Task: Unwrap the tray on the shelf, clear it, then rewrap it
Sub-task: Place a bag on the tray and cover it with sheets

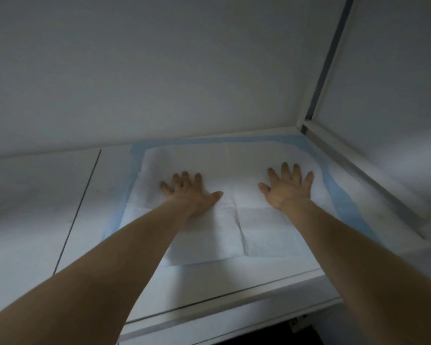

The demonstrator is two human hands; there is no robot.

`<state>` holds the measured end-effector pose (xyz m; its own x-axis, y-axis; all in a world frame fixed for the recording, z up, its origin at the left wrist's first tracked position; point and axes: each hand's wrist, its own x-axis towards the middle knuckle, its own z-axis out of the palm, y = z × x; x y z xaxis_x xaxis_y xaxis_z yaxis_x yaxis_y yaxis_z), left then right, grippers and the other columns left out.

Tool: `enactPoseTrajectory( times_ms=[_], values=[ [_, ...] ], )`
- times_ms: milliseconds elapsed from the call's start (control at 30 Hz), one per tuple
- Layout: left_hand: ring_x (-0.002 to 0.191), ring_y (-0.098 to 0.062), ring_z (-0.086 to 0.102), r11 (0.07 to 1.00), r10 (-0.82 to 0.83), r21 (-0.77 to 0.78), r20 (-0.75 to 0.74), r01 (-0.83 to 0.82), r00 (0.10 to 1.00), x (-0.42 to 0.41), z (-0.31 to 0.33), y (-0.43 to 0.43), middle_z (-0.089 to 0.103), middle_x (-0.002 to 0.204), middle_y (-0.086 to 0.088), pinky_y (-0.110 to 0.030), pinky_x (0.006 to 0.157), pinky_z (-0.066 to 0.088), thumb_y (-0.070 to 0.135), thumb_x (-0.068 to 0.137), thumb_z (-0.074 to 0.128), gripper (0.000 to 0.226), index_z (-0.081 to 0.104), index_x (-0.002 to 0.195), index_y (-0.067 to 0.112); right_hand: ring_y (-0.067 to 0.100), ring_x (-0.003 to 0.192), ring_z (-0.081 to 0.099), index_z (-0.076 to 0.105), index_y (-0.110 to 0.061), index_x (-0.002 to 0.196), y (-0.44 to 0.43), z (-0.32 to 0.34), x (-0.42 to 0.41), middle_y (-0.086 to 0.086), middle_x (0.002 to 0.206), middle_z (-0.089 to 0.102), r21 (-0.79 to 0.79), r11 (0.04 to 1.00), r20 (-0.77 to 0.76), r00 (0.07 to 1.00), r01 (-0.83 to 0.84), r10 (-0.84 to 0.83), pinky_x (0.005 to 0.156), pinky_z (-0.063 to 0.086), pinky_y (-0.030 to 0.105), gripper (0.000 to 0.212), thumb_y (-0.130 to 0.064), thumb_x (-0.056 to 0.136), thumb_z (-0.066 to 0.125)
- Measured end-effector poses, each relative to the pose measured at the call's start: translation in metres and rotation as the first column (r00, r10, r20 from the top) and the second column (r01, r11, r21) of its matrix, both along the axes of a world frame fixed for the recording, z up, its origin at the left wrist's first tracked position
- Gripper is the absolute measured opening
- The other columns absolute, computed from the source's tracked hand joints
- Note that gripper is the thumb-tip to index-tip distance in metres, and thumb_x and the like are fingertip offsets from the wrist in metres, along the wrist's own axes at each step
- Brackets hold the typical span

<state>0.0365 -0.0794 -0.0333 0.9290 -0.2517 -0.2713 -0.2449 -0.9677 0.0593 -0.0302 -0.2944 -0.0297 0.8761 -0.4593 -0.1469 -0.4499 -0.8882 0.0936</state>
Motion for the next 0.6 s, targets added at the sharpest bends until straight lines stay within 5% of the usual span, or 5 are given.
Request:
enactPoseTrajectory(
  times_ms=[200, 367, 600],
  values=[
    [0.146, -0.026, -0.018, 0.997, -0.072, -0.048, -0.087, 0.068, 0.994, -0.009, 0.009, -0.004, -0.019, 0.159, -0.004, -0.061, 0.112, -0.01, 0.097, 0.057, 0.026, 0.121, -0.012, 0.15, 0.029, 0.031, 0.147, -0.01, 0.003, -0.034, 0.152, -0.001, 0.001, -0.009, 0.006, 0.161, -0.006, 0.022, 0.999, 0.034, 0.999, -0.028, 0.027, 0.115, -0.013, 0.055, 0.074, -0.072, 0.088, 0.011],
    [0.145, -0.024, -0.023, 0.948, -0.319, -0.082, -0.254, 0.308, 0.913, -0.026, 0.024, -0.012, -0.025, 0.157, -0.004, -0.059, 0.113, -0.01, 0.083, 0.062, 0.053, 0.119, -0.013, 0.149, 0.035, 0.021, 0.149, -0.007, 0.003, -0.047, 0.148, 0.015, 0.003, -0.017, -0.005, 0.161, -0.007, 0.29, 0.928, 0.022, 0.97, -0.236, 0.24, 0.117, -0.005, 0.053, 0.081, -0.079, 0.08, 0.032],
    [0.145, -0.02, -0.025, 0.898, -0.425, -0.019, -0.292, 0.439, 0.857, -0.031, 0.027, -0.023, -0.025, 0.157, -0.003, -0.057, 0.115, -0.008, 0.074, 0.066, 0.061, 0.118, -0.013, 0.149, 0.033, 0.013, 0.148, -0.009, 0.012, -0.05, 0.146, 0.014, 0.021, -0.032, -0.01, 0.161, -0.001, 0.484, 0.834, 0.021, 0.957, -0.264, 0.291, 0.119, -0.009, 0.045, 0.085, -0.047, 0.078, 0.062]
  ],
)
